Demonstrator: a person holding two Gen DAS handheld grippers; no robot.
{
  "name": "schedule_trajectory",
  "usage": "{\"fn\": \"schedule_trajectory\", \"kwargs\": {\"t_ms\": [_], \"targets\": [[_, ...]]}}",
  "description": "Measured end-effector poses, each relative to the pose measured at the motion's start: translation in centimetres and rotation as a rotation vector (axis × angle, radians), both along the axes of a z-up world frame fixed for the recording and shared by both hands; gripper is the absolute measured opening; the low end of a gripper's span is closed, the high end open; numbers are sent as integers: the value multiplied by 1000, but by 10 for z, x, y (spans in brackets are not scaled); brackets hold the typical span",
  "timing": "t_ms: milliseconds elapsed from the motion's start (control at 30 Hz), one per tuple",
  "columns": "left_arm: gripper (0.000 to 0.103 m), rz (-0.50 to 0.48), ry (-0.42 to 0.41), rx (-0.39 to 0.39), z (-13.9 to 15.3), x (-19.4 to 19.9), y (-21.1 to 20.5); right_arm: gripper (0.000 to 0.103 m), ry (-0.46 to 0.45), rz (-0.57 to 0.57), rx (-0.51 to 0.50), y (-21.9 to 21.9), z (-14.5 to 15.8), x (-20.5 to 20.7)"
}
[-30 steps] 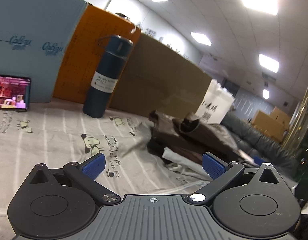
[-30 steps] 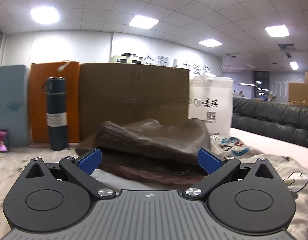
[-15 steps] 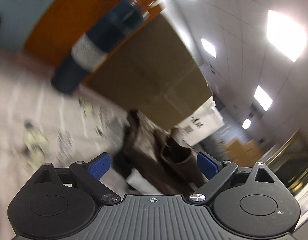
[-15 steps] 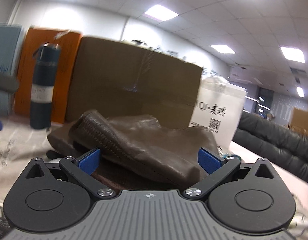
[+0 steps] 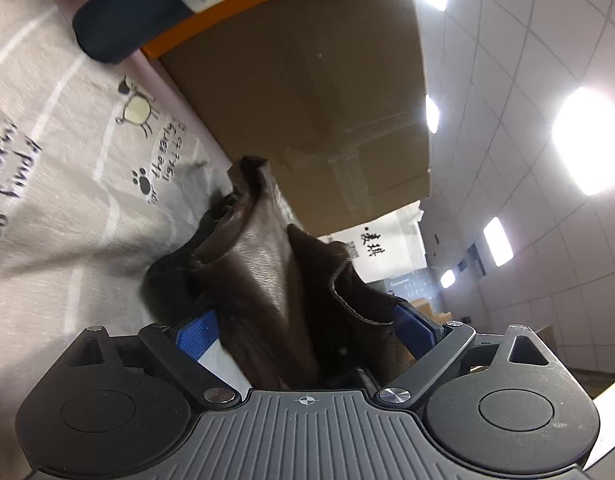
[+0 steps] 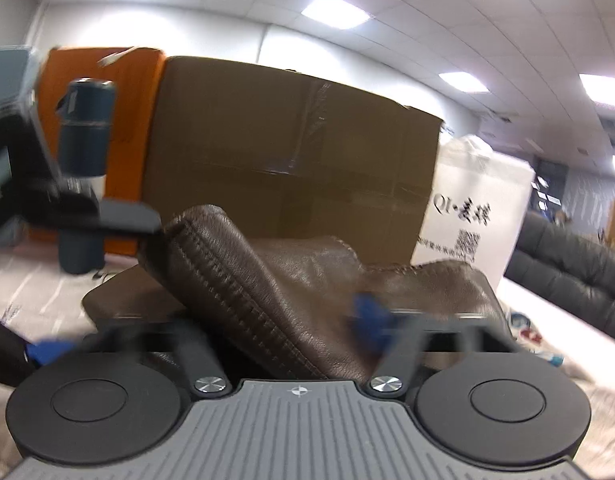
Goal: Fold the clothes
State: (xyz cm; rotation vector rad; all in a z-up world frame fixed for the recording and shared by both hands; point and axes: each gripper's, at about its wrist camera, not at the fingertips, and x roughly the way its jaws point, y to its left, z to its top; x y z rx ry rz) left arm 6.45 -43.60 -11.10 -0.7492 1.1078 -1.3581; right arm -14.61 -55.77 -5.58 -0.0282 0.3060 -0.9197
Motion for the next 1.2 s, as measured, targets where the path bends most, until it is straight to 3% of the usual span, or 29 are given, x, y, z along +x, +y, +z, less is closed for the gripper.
{"fn": "schedule_trajectory", "kwargs": {"t_ms": [133,267,333,400,467,500,600,700,767,800,867,967,1200], "targets": [[95,11,-108,41,7,-6,-18,21,-120,5,66,-8,2,-16],[94,86,-300,67,28,-14,-28,18,-277,-10,141,-18,8,-39],[83,103,-435,71,39,-26,-33,18,-344,-19,153,-22,10,-48],[78,110,-585,81,49,-38,-40,17,-384,-31,162,-23,10,-53],[78,92,-628,80,54,-43,-43,17,-430,-50,181,-27,10,-60],[78,90,-612,78,54,-43,-41,17,-454,-62,194,-30,11,-64],[81,91,-462,52,39,-36,-33,14,-533,-136,189,-34,13,-79],[78,113,-426,76,26,-30,-39,11,-600,-178,196,-39,13,-94],[64,115,-472,98,23,-33,-42,11,-625,-178,213,-42,12,-100],[40,116,-495,110,21,-35,-43,11,-635,-175,219,-44,11,-102],[26,121,-601,124,25,-47,-46,11,-639,-161,219,-45,11,-101],[20,142,-776,106,34,-72,-39,9,-668,-133,215,-46,8,-110],[11,194,-850,-4,59,-90,-6,5,-955,105,277,-46,19,-156]]}}
